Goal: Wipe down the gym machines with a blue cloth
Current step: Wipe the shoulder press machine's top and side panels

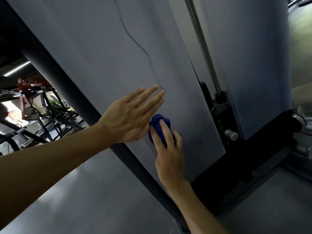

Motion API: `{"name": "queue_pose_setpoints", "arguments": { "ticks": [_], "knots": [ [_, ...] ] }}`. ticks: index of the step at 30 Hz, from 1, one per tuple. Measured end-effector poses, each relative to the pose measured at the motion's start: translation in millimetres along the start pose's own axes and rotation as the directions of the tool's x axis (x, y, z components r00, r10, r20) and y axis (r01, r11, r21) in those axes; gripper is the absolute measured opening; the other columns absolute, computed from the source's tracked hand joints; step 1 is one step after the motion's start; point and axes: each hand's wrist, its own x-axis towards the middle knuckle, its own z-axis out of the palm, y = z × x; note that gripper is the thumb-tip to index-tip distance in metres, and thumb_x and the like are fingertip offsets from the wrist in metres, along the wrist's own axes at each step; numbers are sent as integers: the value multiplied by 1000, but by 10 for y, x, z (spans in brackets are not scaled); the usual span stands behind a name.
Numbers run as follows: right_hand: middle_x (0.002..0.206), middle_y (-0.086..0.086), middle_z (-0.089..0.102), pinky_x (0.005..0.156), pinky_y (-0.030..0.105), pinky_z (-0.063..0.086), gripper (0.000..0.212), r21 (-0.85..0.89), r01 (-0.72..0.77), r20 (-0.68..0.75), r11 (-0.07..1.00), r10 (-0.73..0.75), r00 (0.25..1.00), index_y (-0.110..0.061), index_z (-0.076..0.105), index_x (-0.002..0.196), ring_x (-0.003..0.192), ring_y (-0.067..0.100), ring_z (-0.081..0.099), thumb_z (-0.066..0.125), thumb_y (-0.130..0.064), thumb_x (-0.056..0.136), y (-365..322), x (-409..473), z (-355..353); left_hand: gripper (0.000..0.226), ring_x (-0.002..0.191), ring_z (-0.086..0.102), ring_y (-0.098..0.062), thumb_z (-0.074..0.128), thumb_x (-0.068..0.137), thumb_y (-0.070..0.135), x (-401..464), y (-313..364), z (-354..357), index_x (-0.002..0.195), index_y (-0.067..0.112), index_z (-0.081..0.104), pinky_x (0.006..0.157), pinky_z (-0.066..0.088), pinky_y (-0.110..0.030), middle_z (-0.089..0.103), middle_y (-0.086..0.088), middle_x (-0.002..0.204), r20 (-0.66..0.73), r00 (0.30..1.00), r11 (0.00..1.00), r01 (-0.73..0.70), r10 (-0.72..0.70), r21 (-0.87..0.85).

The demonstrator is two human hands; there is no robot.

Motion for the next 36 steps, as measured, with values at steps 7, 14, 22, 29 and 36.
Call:
{"name": "queue_pose_setpoints", "arguments": {
  "ticks": [7,14,22,29,36],
  "knots": [
    [168,3,23,110,39,41,61,121,-608,-126,784,620,774,-23,38,158,134,35,35,45,2,103,807,1124,-277,66,158,17,-37,22,106,33,-5,-12,-32,163,-1,20,129,18,-49,17,-20,171,9,1000,999,-17,17,29],
    [163,13,32,106,28,32,57,186,-332,-46,925,346,937,-16,44,155,124,35,40,57,-6,101,-541,620,-197,61,159,17,-35,17,112,35,-433,-138,-127,163,1,23,131,9,-47,20,-19,170,46,998,998,49,-50,26],
    [159,17,38,87,49,54,69,27,-461,99,887,457,884,-11,46,152,112,38,50,64,10,89,-435,-706,67,59,159,14,-37,23,111,34,-770,115,-121,164,9,27,131,9,-49,23,-18,170,56,998,999,29,-28,-20],
    [162,23,31,102,46,43,63,120,-609,85,784,603,793,-6,42,153,122,44,45,58,6,94,-716,-640,66,61,160,1,-39,25,110,42,-784,415,-56,165,15,24,130,2,-51,12,-20,172,137,990,998,46,-39,-47],
    [163,18,30,99,49,44,78,-5,-581,89,814,580,810,-10,41,154,122,44,46,56,15,82,-437,-1015,134,57,158,9,-44,28,109,43,-747,580,-68,163,23,31,130,3,-54,19,-27,168,143,990,997,26,-15,-71]
  ]
}}
